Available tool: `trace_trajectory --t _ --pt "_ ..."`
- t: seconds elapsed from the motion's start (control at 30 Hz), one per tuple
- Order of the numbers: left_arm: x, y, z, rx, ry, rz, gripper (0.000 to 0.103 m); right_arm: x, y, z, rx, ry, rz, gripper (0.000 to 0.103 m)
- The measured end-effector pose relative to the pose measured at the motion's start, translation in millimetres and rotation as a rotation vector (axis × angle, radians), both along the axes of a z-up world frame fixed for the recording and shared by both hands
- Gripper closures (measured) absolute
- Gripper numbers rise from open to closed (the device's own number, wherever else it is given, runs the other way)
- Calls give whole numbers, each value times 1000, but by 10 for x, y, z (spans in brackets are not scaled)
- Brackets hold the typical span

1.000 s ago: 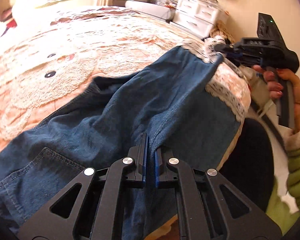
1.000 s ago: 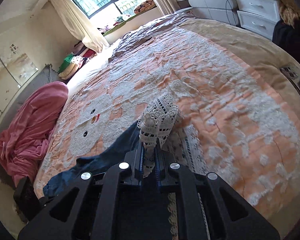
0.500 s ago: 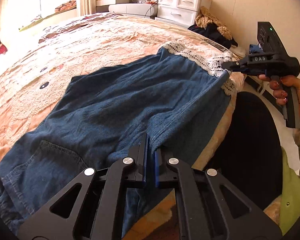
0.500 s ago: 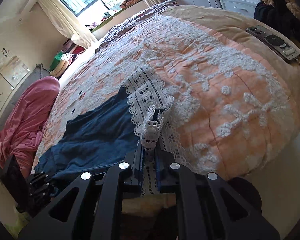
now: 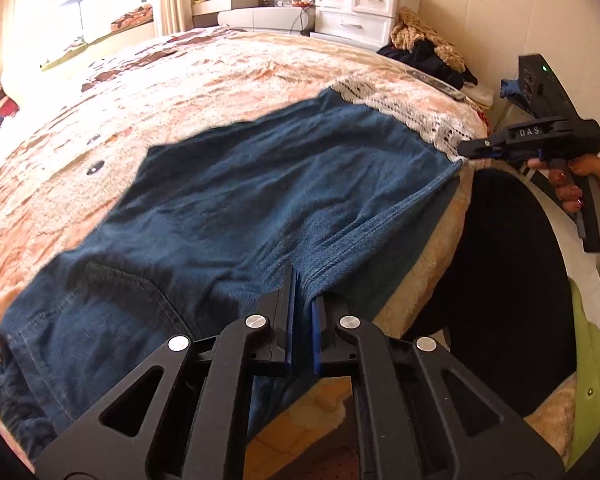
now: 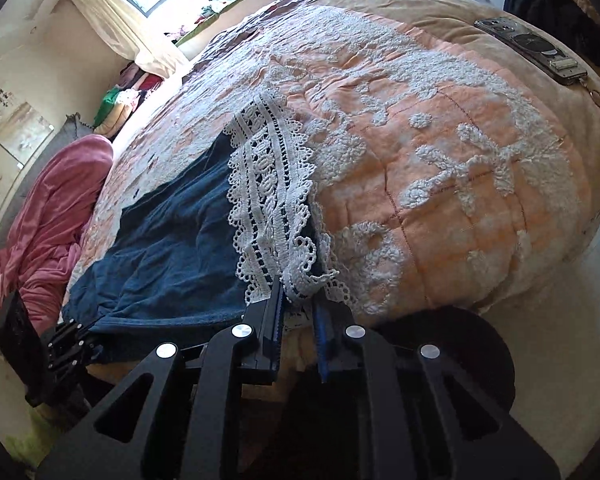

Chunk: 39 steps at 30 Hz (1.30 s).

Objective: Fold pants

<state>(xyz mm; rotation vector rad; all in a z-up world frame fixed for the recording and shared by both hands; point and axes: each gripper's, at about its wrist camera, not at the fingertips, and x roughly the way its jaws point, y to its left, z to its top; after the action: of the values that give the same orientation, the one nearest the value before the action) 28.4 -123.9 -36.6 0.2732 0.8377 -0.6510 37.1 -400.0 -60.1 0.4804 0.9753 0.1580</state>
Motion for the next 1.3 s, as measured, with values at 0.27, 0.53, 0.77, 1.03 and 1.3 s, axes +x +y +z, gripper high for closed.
trace_trajectory --t 0.27,0.53,0.77,1.03,1.3 --pt "-31 14 -58 6 9 4 100 -153 -71 245 -96 -48 -48 70" --pt "-116 37 -19 1 2 9 89 9 460 395 -127 -137 117 70" --pt "-328 261 148 -30 -19 37 69 141 718 -23 -152 22 197 70" --pt "-318 1098 193 -10 17 341 59 102 689 -24 -156 21 215 70" --pt "-198 1572 100 -65 53 407 69 116 683 -54 -163 21 219 70"
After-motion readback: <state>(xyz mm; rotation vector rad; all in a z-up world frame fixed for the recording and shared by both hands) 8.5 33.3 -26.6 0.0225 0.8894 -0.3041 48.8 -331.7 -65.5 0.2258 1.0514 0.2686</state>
